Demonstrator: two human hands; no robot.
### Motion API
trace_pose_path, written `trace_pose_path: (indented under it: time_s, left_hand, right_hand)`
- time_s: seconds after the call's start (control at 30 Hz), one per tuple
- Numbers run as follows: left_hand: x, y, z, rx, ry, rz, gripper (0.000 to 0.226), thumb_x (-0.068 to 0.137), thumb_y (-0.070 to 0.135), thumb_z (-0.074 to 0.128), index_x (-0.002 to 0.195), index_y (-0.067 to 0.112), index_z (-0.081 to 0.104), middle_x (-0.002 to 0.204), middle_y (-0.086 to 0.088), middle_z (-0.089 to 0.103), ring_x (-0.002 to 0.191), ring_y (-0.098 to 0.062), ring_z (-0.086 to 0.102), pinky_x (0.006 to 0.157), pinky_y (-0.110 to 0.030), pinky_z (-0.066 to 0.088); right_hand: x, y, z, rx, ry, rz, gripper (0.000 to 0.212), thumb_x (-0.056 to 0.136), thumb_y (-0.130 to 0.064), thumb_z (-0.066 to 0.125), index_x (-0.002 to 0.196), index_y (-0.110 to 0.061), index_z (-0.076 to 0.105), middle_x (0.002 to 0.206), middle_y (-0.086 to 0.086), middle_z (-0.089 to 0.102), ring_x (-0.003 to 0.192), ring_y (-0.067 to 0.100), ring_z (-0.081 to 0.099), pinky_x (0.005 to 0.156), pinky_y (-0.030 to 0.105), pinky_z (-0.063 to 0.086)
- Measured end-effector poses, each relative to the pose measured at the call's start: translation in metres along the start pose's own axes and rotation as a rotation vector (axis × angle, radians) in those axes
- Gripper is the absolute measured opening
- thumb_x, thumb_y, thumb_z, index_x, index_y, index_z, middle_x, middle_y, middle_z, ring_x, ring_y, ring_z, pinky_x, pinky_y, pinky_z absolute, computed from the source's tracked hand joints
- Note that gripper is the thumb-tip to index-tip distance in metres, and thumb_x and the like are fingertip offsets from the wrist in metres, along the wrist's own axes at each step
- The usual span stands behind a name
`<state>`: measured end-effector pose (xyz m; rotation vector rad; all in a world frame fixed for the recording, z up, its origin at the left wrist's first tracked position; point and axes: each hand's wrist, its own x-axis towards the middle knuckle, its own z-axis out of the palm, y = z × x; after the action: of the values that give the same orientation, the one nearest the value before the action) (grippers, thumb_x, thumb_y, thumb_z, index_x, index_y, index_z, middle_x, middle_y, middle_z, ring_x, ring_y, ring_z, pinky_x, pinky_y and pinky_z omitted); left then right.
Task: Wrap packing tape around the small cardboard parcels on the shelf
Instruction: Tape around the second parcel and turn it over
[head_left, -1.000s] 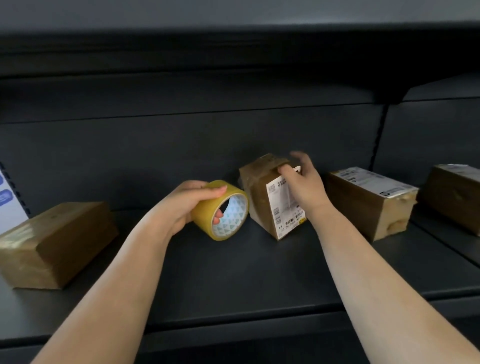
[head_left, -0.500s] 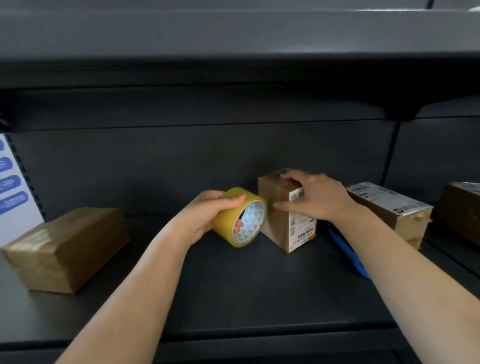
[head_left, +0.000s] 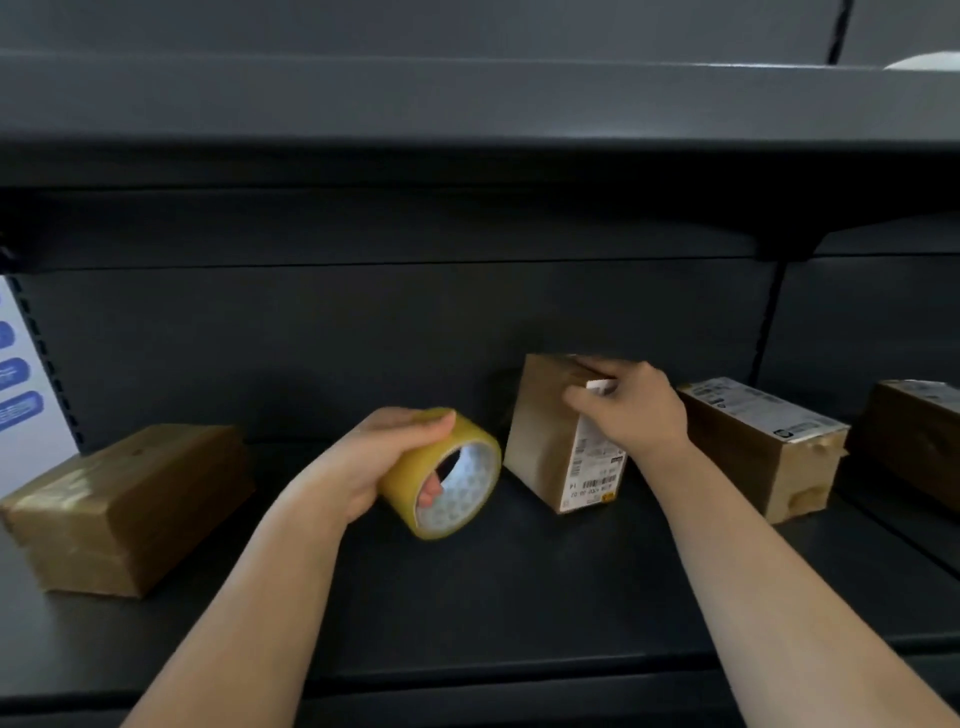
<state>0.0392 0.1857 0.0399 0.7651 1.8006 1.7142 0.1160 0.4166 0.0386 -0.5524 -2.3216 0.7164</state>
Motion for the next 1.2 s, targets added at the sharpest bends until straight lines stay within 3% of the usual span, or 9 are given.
trace_pose_path:
  time_s: [0.1, 0.3, 0.4, 0.5, 0.6, 0.7, 0.9, 0.97, 1.2]
  left_hand:
    - [-0.007, -0.001, 0.005, 0.103, 0.016, -0.079, 0.022, 0.084, 0.032, 0.061, 0.092, 0.011, 0.060, 0.043, -0.005, 0.060, 0.037, -0.011, 0.058, 0.044, -0.024, 0.053]
    - [-0.016, -0.011, -0.021, -0.225, -0.208, 0.127, 0.061, 0.049, 0.040, 0.087, 0.087, 0.003, 0.056, 0.048, -0.011, 0.063, 0.042, -0.019, 0.062, 0.048, -0.029, 0.054]
    - [-0.020, -0.006, -0.018, -0.184, -0.132, 0.118, 0.050, 0.058, 0.036, 0.083, 0.085, 0.004, 0.056, 0.044, -0.009, 0.060, 0.038, -0.018, 0.058, 0.046, -0.028, 0.052]
    - [-0.027, 0.004, -0.005, -0.035, -0.062, 0.033, 0.030, 0.069, 0.028, 0.067, 0.086, 0.004, 0.057, 0.048, -0.009, 0.063, 0.041, -0.016, 0.060, 0.048, -0.026, 0.054]
    - [-0.027, 0.005, 0.008, 0.035, 0.000, -0.026, 0.027, 0.072, 0.027, 0.065, 0.087, 0.005, 0.060, 0.050, -0.009, 0.065, 0.043, -0.015, 0.062, 0.048, -0.027, 0.055]
    - [-0.027, -0.009, 0.019, 0.086, 0.053, -0.113, 0.027, 0.082, 0.030, 0.064, 0.091, 0.005, 0.062, 0.048, -0.008, 0.064, 0.040, -0.014, 0.060, 0.047, -0.025, 0.054]
    - [-0.024, -0.014, 0.017, 0.191, 0.087, -0.157, 0.029, 0.080, 0.040, 0.064, 0.091, 0.013, 0.063, 0.052, -0.005, 0.068, 0.048, -0.014, 0.064, 0.055, -0.027, 0.056]
    - [-0.020, -0.011, 0.017, 0.252, 0.069, -0.172, 0.032, 0.079, 0.042, 0.066, 0.091, 0.012, 0.065, 0.055, -0.004, 0.069, 0.051, -0.015, 0.065, 0.060, -0.030, 0.057]
    - [0.009, 0.010, 0.031, 0.526, -0.007, -0.265, 0.041, 0.076, 0.042, 0.071, 0.091, 0.005, 0.066, 0.055, -0.008, 0.069, 0.051, -0.018, 0.065, 0.058, -0.028, 0.057]
  right_hand:
    - [-0.002, 0.000, -0.001, 0.019, 0.017, 0.024, 0.046, 0.076, -0.043, 0.063, 0.122, -0.034, 0.061, 0.102, -0.006, 0.068, 0.097, 0.014, 0.061, 0.080, 0.033, 0.051]
    - [-0.006, 0.001, 0.000, 0.347, 0.069, 0.113, 0.038, 0.076, -0.035, 0.068, 0.112, -0.026, 0.067, 0.089, -0.008, 0.068, 0.092, 0.013, 0.064, 0.087, 0.039, 0.051]
    - [-0.010, 0.004, 0.001, 0.445, 0.074, 0.116, 0.039, 0.074, -0.039, 0.071, 0.109, -0.023, 0.069, 0.085, -0.007, 0.071, 0.085, 0.011, 0.067, 0.086, 0.041, 0.053]
    - [-0.014, 0.007, 0.004, 0.496, 0.118, 0.134, 0.020, 0.074, -0.042, 0.071, 0.083, -0.024, 0.071, 0.075, -0.003, 0.072, 0.077, 0.014, 0.069, 0.083, 0.045, 0.054]
    - [-0.014, 0.005, 0.003, 0.513, 0.168, 0.181, 0.021, 0.076, -0.044, 0.069, 0.072, -0.023, 0.067, 0.073, 0.000, 0.070, 0.075, 0.017, 0.068, 0.082, 0.046, 0.054]
    - [-0.014, 0.007, -0.002, 0.576, 0.182, 0.315, 0.030, 0.078, -0.048, 0.066, 0.070, -0.019, 0.061, 0.074, 0.004, 0.068, 0.078, 0.022, 0.067, 0.083, 0.044, 0.052]
    - [-0.017, 0.006, -0.001, 0.576, 0.229, 0.331, 0.032, 0.077, -0.050, 0.065, 0.067, -0.020, 0.060, 0.072, 0.004, 0.068, 0.075, 0.021, 0.066, 0.083, 0.045, 0.052]
    - [-0.017, 0.006, -0.001, 0.571, 0.243, 0.345, 0.032, 0.077, -0.050, 0.065, 0.067, -0.021, 0.061, 0.073, 0.005, 0.068, 0.075, 0.022, 0.066, 0.083, 0.045, 0.052]
    - [-0.019, 0.017, -0.002, 0.740, 0.326, 0.510, 0.030, 0.075, -0.047, 0.068, 0.069, -0.019, 0.059, 0.073, 0.000, 0.065, 0.078, 0.020, 0.065, 0.082, 0.038, 0.051]
